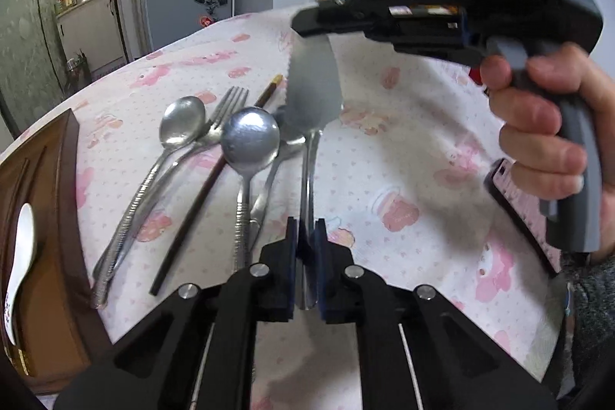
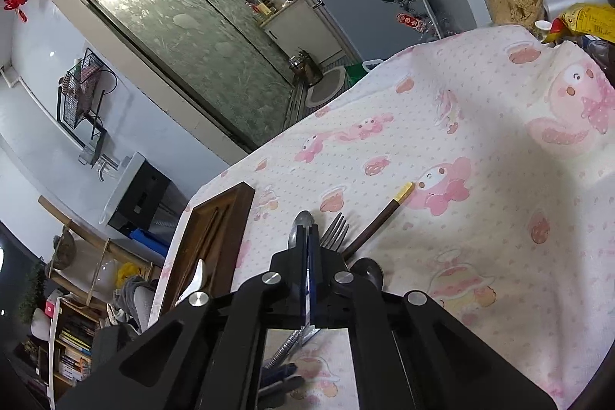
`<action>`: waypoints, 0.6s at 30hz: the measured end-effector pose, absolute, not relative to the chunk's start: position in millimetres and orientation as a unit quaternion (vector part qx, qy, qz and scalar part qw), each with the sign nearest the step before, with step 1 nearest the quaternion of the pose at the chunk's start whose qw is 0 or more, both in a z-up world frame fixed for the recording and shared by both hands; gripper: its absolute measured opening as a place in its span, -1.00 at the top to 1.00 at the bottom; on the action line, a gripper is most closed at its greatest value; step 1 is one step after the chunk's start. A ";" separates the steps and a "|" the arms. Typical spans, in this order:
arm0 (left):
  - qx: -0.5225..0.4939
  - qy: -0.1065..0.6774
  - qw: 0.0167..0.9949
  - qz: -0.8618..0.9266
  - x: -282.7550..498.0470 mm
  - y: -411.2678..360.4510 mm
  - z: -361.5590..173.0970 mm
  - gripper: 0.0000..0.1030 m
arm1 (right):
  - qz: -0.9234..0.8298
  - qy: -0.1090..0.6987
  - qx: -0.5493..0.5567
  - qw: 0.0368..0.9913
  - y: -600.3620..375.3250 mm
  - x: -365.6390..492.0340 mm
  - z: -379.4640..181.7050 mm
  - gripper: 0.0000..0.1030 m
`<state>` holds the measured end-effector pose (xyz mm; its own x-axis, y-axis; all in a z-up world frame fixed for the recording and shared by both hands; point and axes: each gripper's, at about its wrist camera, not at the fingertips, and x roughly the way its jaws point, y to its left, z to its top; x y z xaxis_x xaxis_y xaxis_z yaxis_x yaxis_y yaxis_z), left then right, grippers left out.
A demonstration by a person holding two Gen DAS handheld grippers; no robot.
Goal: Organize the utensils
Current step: 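Grasp the steel table knife by its handle with the left tool, then place the knife into the tray and open the left tool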
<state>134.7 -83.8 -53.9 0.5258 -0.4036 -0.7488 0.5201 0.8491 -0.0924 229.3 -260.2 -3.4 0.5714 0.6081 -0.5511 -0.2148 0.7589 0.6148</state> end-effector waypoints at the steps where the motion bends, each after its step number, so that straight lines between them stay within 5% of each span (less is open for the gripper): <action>1: 0.071 0.403 0.875 -0.259 133.6 -78.7 -49.1 0.81 | 0.242 0.395 0.249 0.851 -258.7 229.4 -2.3 0.96; 18: 0.045 0.398 0.906 -0.134 121.0 69.2 -11.9 0.77 | 0.335 0.409 0.227 0.818 -96.1 258.8 17.3 0.93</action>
<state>121.0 69.2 -11.9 0.6467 -0.2083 -0.7337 0.2793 0.9599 -0.0264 258.8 -96.1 17.3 0.4405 0.7336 -0.5175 -0.3623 0.6727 0.6452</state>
